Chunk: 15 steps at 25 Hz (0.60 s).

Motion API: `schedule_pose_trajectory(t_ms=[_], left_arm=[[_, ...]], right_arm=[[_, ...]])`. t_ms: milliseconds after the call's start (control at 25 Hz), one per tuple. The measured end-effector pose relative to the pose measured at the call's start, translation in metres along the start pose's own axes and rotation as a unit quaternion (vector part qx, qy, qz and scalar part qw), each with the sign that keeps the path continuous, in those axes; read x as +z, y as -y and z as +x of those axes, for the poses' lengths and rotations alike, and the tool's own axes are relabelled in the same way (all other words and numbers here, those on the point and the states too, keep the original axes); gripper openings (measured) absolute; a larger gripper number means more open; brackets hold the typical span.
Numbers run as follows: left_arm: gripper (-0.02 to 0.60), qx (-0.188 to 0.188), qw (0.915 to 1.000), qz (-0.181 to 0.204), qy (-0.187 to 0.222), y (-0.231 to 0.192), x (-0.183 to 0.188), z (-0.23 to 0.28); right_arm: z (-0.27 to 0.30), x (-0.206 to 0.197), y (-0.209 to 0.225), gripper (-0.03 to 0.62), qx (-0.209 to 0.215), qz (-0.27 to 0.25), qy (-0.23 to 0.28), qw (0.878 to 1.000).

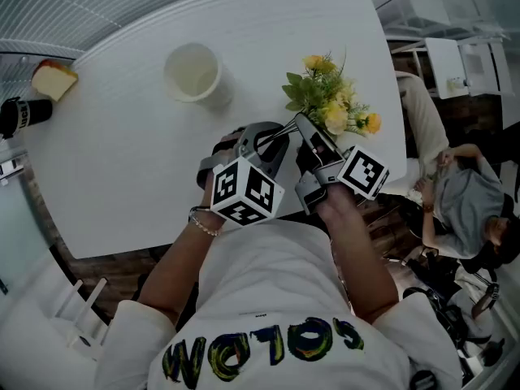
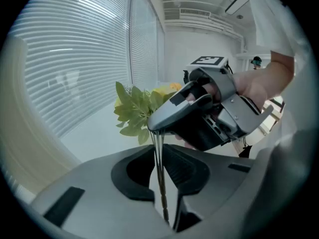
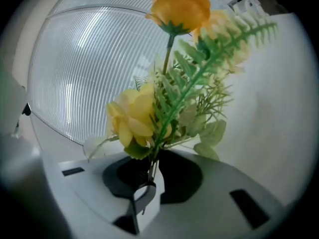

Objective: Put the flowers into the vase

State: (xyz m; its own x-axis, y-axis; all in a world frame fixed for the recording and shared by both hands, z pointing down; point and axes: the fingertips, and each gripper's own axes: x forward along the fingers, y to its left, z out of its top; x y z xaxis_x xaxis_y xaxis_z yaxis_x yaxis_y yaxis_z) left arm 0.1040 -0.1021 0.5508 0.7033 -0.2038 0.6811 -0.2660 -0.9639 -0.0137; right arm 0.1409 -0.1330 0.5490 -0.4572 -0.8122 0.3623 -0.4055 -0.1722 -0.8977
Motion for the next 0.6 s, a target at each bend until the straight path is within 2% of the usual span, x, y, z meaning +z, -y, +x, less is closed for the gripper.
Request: schedule_pose_trajectory(t_ms=[320,600], left_arm=[[0.083,0.044,0.9978,0.008,0.049,-0.014,0.041,-0.031],[0.083,0.080,0.9921,0.015,0.095,-0.025,0.078,-0.064]], right_arm=[[-0.011,0.025,-0.062,0.060,0.045,-0.077,0.024,0.996],[-0.026,0.043,-0.126,0.060,0.072,-0.181,0.043,0.980]])
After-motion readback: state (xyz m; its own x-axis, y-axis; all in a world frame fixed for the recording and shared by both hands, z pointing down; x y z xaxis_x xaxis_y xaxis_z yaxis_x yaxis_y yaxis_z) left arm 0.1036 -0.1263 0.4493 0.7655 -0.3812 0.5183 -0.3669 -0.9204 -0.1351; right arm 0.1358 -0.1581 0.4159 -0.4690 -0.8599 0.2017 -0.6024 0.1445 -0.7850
